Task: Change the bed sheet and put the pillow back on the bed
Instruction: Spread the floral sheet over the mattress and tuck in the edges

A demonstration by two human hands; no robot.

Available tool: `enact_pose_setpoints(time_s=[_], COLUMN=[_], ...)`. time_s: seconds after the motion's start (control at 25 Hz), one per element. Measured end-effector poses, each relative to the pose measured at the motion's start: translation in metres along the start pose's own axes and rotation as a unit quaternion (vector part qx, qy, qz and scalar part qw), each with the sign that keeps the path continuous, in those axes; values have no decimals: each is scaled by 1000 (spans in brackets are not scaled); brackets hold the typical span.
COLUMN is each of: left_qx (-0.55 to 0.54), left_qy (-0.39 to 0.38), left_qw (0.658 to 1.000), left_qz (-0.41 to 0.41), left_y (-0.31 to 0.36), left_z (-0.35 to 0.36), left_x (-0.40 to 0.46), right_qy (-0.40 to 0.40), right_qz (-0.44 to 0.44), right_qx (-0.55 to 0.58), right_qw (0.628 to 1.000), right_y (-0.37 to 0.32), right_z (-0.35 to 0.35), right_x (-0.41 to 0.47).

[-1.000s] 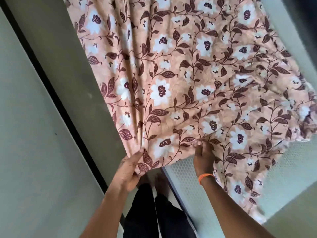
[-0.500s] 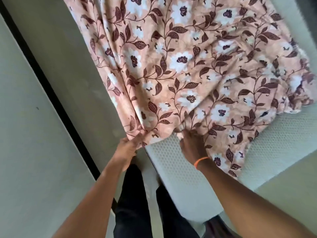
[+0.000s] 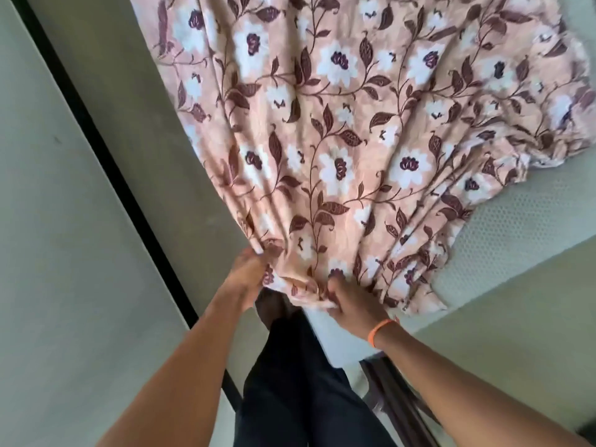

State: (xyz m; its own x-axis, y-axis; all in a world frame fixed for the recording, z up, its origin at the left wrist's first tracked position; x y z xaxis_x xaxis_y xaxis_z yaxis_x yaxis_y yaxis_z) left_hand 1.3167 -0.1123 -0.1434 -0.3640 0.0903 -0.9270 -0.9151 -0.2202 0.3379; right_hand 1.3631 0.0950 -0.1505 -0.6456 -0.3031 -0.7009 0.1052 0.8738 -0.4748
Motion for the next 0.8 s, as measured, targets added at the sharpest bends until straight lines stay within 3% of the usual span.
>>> enact_pose_setpoints(time_s=[0.08,0.24,0.32,0.44,0.56,0.6,0.68,0.8], left_qx=[103,168,150,-23,-157,-149,-102,-40], left_qy=[-10,-12,12,38,-6,-11,-33,-63], left_qw=[995,986,989,998,985,986,992,997], left_qz=[-8,-9,3,-32,-68,-74,-68,-32], left_y=[-29,-77,-96,-120,-136,-140,-140,-138], left_z=[13,23,18,6,9,12,22,33], left_x=[-7,-19,-21,-28,-37,-40,-49,-68], right_qy=[75,84,59,-9,70,107,126,35], right_qz=[12,36,31,31,93,106,110,107], right_qx=[47,213,215,177,396,443,424,407], right_qw=[996,973,974,984,911,884,890,907], right_y=[-2,-18,-25,-31,-32,-33,-36,-42], right_z=[6,16,26,46,32,24,19,34], right_x=[8,9,-4,-32,-40,-40,-37,-46])
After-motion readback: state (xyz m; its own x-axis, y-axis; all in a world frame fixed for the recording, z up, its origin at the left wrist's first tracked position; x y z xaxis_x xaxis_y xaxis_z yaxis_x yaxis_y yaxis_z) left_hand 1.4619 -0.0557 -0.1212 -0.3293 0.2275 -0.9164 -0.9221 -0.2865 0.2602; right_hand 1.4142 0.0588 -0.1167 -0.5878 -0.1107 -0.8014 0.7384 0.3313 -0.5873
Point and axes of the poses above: each hand's wrist, its own x-axis towards the middle knuckle, its own z-axis out of the palm, y = z × x, the point moved 5 cm from there along x, towards the middle knuckle, and after that the axes turned 9 degrees about x, right-handed, at the moved point
